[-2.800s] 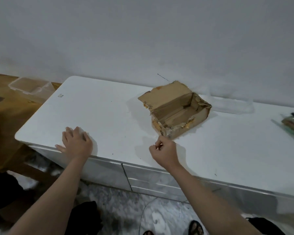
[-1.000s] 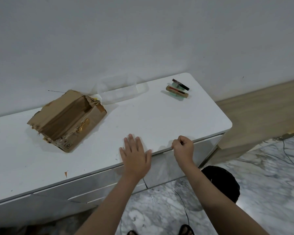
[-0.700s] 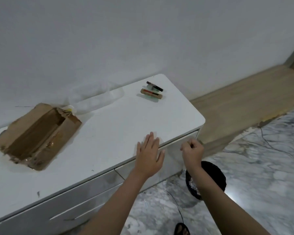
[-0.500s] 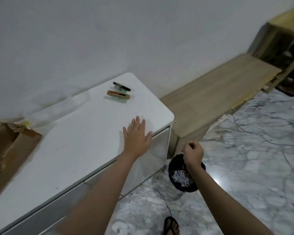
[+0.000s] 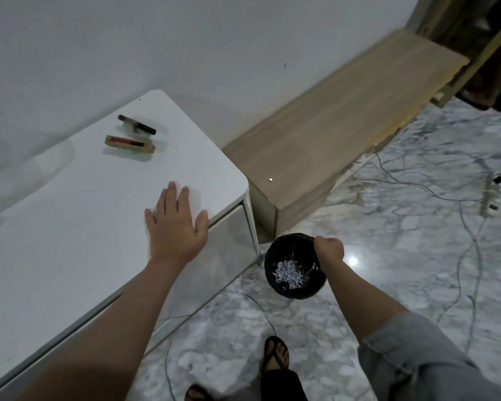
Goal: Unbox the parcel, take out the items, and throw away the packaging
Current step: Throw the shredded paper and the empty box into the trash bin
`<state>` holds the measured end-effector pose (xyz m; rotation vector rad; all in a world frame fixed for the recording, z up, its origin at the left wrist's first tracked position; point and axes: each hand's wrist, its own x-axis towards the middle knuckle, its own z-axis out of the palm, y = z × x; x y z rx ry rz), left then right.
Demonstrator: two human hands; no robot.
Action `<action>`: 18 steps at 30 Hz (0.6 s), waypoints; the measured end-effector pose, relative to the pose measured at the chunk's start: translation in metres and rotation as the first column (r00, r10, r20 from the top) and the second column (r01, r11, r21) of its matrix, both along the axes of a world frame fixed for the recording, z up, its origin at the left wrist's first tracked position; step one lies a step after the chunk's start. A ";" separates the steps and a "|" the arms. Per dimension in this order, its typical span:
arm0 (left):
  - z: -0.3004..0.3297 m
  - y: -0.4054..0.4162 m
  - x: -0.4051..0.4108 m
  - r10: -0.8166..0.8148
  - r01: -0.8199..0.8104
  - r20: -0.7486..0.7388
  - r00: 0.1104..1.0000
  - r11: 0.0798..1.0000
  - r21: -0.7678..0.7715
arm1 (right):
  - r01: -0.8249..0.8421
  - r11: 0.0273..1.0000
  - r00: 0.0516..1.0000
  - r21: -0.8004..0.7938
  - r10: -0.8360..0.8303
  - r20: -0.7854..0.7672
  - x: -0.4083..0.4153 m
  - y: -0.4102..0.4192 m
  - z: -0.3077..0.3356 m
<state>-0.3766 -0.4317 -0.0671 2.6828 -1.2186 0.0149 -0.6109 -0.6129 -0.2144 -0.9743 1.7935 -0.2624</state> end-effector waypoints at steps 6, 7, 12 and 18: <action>0.000 -0.001 -0.001 0.004 -0.004 0.016 1.000 1.000 0.000 | 0.138 0.956 0.972 0.259 -0.180 0.148 -0.002 -0.013 -0.011; 0.000 -0.001 -0.001 0.003 -0.003 0.017 1.000 1.000 0.000 | 0.121 0.955 0.973 0.271 -0.168 0.157 -0.002 -0.015 -0.011; 0.001 -0.001 -0.001 0.003 -0.003 0.011 1.000 1.000 -0.005 | 0.001 0.990 0.983 0.139 -0.026 0.184 -0.005 -0.016 -0.014; 0.001 0.001 0.003 0.011 -0.015 -0.066 0.998 0.999 -0.052 | 0.143 0.977 0.974 -0.158 -0.111 0.200 -0.003 -0.003 0.033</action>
